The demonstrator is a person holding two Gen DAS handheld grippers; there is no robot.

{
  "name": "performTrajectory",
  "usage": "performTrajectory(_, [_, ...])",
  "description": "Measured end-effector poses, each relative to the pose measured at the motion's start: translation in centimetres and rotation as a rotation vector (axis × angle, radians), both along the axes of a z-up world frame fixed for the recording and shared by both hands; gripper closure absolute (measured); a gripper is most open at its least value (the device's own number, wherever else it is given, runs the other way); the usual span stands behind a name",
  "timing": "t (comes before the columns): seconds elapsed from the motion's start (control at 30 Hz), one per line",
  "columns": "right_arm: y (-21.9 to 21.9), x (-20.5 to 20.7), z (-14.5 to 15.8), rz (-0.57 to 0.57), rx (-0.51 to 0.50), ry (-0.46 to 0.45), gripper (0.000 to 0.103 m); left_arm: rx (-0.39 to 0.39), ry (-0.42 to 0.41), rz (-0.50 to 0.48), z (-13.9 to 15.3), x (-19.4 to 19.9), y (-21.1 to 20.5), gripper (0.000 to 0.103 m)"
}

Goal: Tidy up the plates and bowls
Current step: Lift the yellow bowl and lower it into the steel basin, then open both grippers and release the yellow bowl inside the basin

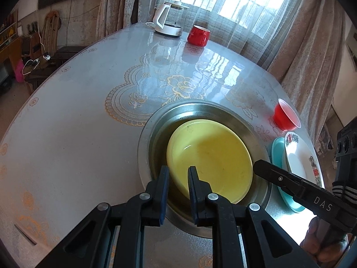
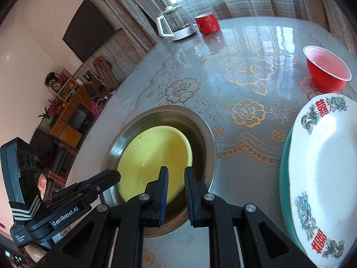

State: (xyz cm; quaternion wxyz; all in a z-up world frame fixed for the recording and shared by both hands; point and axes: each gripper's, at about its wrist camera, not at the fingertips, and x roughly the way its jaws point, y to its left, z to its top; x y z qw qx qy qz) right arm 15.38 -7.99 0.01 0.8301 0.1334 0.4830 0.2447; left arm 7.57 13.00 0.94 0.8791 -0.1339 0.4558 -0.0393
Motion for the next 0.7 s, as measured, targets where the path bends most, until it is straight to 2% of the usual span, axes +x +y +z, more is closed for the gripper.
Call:
performTrajectory(0.4, [1.2,-0.4,-0.2,0.055,-0.010,-0.005,0.087,0.047,-0.014,-0.010,0.2,-0.6,-0.7,0.086])
performTrajectory(0.7, [-0.3,-1.0,0.9,0.006,0.049,-0.016,0.084,0.092,-0.071,-0.012,1.7,-1.5,-1.2,0.083])
